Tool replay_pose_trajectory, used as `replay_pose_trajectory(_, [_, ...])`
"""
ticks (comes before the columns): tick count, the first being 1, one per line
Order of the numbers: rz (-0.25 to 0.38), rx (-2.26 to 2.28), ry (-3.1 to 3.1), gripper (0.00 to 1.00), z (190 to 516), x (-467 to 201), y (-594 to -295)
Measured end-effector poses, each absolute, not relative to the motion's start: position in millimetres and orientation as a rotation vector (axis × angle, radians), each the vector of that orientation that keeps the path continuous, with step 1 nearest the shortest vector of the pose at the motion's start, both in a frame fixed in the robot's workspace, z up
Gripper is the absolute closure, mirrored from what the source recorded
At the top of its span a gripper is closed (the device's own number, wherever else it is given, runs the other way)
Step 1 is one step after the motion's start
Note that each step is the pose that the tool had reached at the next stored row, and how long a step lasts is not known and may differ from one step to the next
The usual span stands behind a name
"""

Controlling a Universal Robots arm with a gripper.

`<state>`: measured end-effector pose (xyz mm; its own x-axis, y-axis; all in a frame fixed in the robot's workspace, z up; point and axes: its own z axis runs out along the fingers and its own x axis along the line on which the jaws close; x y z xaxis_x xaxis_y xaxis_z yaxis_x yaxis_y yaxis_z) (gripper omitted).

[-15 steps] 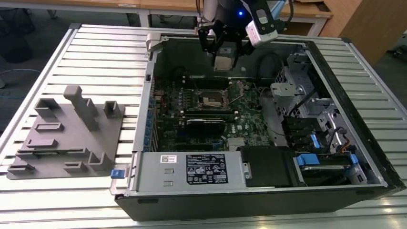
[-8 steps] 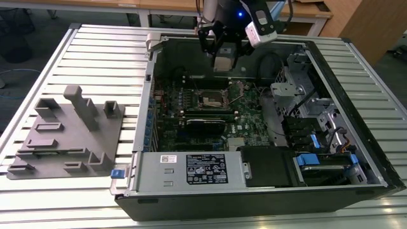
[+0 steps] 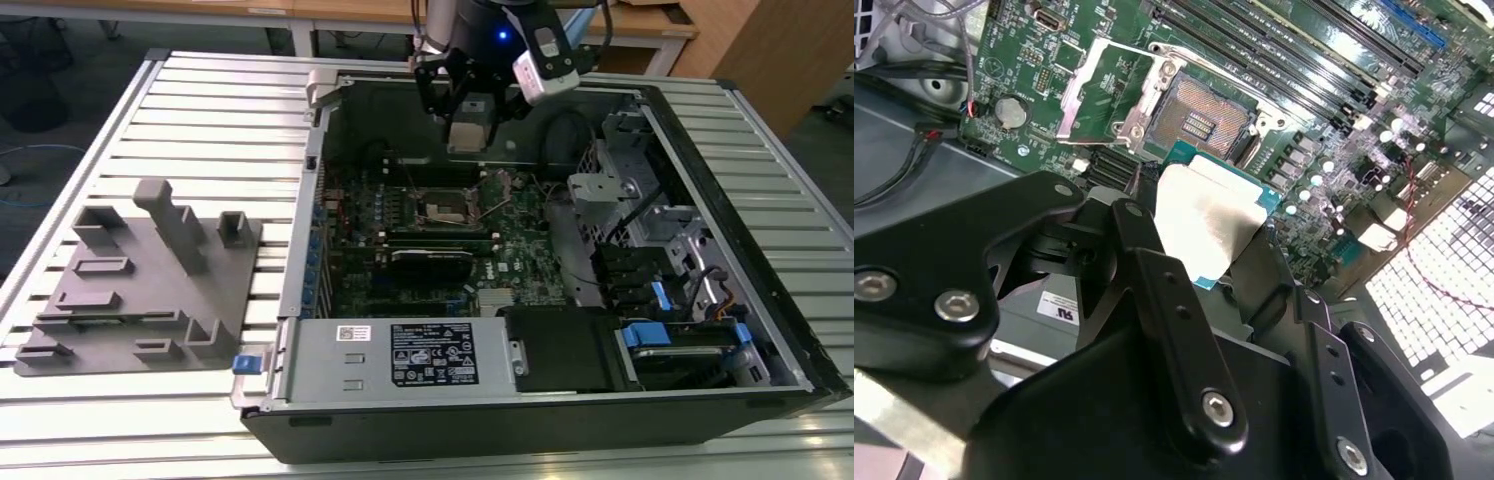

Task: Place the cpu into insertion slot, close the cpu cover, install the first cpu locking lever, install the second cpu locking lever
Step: 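Place the cpu into insertion slot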

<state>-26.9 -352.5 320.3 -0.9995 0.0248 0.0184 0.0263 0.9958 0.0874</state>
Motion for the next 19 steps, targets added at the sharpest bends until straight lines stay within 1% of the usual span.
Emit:
replay_pose_trajectory(13, [-0.137, -0.040, -3.121, 0.46, 317.5, -26.9, -352.6])
replay_pose_trajectory(19, [-0.137, -0.040, -3.124, 0.46, 309.9, -27.3, -352.6])
